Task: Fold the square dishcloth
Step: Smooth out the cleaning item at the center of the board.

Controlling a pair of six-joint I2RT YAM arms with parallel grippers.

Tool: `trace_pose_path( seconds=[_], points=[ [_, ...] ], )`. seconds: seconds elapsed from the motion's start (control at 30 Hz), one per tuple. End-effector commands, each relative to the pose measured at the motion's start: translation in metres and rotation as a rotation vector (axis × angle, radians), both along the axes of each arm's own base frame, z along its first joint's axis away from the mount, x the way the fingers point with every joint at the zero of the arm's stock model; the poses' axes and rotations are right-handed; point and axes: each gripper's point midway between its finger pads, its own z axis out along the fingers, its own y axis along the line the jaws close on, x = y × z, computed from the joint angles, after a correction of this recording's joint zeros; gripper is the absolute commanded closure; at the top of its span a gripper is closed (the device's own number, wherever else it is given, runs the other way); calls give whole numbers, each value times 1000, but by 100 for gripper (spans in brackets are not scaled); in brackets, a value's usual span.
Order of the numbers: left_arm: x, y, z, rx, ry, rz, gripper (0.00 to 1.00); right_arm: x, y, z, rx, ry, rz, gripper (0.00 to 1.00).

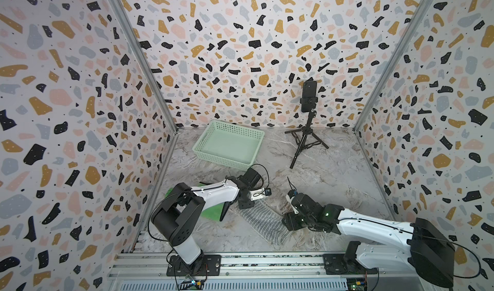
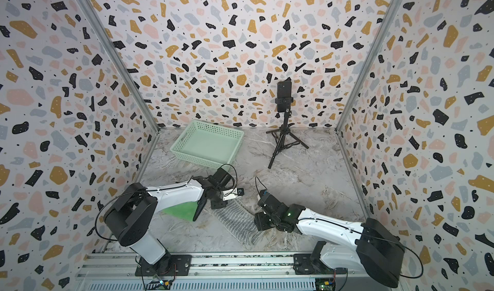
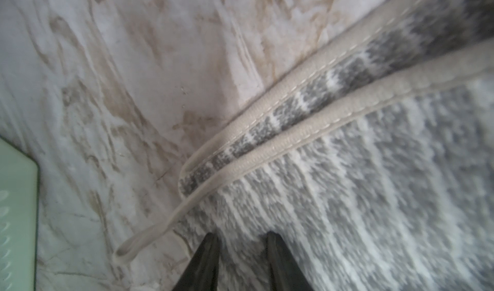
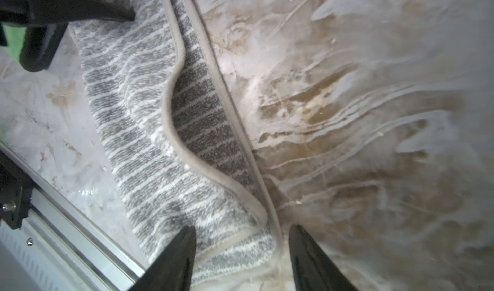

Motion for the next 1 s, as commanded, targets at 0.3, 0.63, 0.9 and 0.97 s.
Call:
trace_pose_path(
  seconds=[0.3, 0.63, 0.9, 0.97],
  points=[
    [-13, 13, -10, 54, 54, 1, 66, -6, 27, 6, 118, 32, 76, 78],
    [-8, 17, -15, 80, 31, 6, 66, -16, 19, 3, 125, 79, 53, 100],
    [-5, 19, -17, 91, 7, 6, 66, -28, -27, -6, -52, 78, -9, 100],
    [-5, 18, -16, 83, 6, 5, 65, -31, -33, -8, -76, 83, -12, 100]
  ],
)
